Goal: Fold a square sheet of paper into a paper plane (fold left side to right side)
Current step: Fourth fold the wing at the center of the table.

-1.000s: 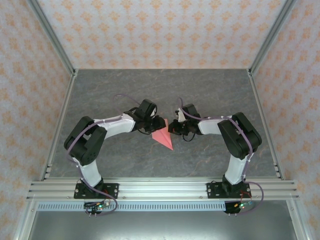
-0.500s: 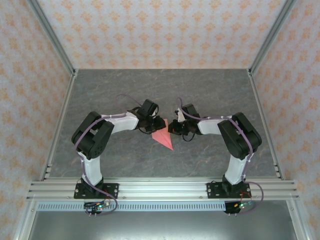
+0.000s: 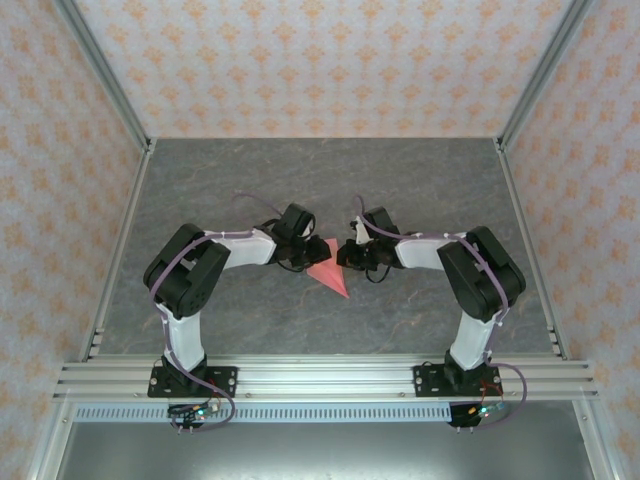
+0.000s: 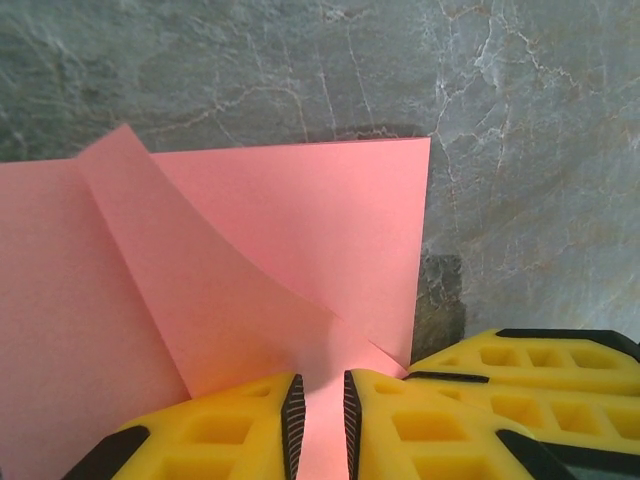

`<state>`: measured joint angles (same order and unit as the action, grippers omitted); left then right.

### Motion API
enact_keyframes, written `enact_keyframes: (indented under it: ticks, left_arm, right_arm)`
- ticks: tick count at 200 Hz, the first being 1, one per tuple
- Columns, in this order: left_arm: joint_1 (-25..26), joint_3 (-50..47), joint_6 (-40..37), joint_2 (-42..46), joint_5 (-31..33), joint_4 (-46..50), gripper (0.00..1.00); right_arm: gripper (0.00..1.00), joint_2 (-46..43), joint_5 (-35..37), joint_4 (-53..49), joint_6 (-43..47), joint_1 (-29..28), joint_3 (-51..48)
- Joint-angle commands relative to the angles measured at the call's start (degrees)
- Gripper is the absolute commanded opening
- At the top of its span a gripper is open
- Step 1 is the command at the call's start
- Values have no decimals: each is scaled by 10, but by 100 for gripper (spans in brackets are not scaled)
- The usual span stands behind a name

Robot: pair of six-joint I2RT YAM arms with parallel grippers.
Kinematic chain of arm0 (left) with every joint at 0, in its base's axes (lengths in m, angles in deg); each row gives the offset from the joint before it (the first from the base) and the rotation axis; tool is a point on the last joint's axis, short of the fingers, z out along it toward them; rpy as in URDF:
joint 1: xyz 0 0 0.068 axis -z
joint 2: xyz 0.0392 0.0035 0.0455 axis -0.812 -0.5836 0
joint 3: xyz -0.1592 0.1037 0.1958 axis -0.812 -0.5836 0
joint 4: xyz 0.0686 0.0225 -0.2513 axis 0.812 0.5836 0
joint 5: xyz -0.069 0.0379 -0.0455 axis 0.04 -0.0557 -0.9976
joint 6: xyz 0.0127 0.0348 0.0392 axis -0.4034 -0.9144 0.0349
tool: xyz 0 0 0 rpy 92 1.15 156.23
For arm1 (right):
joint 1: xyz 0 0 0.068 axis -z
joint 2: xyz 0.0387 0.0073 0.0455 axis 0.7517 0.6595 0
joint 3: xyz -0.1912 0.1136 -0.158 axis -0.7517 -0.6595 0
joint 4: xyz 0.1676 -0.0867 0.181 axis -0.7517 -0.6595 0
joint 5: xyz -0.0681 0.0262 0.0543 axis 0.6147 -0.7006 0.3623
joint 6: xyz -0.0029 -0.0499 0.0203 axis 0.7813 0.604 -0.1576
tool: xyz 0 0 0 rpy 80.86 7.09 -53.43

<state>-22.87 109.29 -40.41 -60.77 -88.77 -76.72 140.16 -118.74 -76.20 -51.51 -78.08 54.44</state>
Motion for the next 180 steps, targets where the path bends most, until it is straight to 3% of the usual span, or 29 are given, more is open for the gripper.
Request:
enact_keyframes:
  ticks: [1, 56, 89, 118, 180]
  left_arm:
    - [-1, -26, 7, -27, 21, 19, 23]
    - [1, -34, 5, -22, 23, 22, 22]
    - [1, -37, 5, -13, 25, 23, 22]
    - [1, -36, 4, -11, 25, 25, 22]
    - [1, -37, 2, -11, 28, 26, 22]
  right_arm:
    - [14, -16, 23, -39, 7, 1, 6]
    - [27, -107, 45, -101, 23, 1, 7]
    - [24, -146, -29, -104, -2, -19, -25]
    - [22, -138, -112, -35, -69, -32, -64]
    - [21, -94, -104, -39, -69, -42, -70]
